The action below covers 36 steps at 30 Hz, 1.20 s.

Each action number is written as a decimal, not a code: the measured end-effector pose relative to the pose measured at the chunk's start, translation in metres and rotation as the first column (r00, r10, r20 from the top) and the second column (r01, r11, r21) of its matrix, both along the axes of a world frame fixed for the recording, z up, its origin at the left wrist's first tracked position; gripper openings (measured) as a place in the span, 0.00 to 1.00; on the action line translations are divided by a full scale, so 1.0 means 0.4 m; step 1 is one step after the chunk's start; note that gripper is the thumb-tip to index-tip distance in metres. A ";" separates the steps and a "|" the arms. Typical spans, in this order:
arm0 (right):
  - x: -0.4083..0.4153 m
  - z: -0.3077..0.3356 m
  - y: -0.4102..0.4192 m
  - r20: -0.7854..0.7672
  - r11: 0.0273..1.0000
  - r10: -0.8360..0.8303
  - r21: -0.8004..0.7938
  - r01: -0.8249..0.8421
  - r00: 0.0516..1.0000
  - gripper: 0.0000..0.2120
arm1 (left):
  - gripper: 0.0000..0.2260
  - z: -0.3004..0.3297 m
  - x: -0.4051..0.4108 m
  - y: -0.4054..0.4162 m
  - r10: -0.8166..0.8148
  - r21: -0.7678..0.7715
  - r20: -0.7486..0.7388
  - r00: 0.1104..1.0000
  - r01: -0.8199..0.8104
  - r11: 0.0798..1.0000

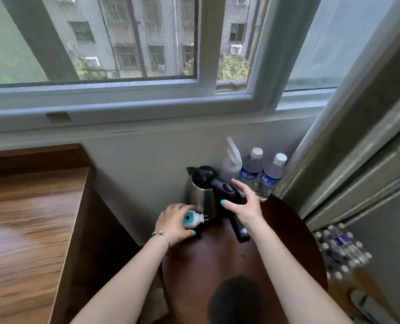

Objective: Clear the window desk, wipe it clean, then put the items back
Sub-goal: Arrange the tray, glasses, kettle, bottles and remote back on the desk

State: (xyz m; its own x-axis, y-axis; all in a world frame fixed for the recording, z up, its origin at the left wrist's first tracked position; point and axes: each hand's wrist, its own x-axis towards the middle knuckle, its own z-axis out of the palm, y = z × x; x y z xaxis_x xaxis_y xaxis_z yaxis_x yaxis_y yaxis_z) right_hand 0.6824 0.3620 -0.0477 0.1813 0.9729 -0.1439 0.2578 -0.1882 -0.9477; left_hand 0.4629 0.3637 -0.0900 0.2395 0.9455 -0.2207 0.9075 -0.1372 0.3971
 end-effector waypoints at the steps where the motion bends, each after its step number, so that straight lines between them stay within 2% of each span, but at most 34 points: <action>1: 0.003 -0.011 0.009 -0.043 1.000 0.008 0.003 -0.008 0.999 0.31 | 0.33 -0.013 0.000 0.004 0.010 0.013 -0.024 1.000 -0.010 1.000; 3: 0.008 -0.033 0.022 -0.155 1.000 0.023 0.010 -0.022 0.988 0.29 | 0.32 -0.037 0.001 0.009 0.032 0.004 -0.021 0.999 -0.032 0.999; 5: 0.010 -0.058 0.030 -0.245 0.999 0.029 0.022 -0.024 0.969 0.28 | 0.31 -0.059 0.004 0.011 0.066 -0.020 0.046 0.997 -0.065 0.998; 9: 0.005 -0.101 0.039 -0.326 0.998 -0.014 0.052 0.033 0.945 0.26 | 0.28 -0.086 0.008 0.013 0.156 -0.067 0.271 0.950 -0.143 0.988; 13: -0.002 -0.124 0.051 -0.383 0.995 -0.037 0.073 0.070 0.923 0.25 | 0.25 -0.089 0.003 0.011 0.203 -0.070 0.353 0.913 -0.190 0.979; 18: -0.007 -0.129 0.052 -0.500 0.992 -0.079 0.044 0.116 0.862 0.25 | 0.20 -0.042 -0.017 -0.009 0.268 0.001 0.458 0.847 -0.302 0.953; 26: -0.036 -0.101 0.026 -0.574 0.987 -0.090 0.059 0.151 0.814 0.24 | 0.21 0.087 -0.061 -0.035 0.234 0.100 0.606 0.760 -0.365 0.926; 36: -0.119 0.072 -0.030 -0.669 0.980 -0.027 0.130 0.152 0.743 0.25 | 0.22 0.240 -0.133 -0.101 0.117 0.229 0.634 0.764 -0.329 0.916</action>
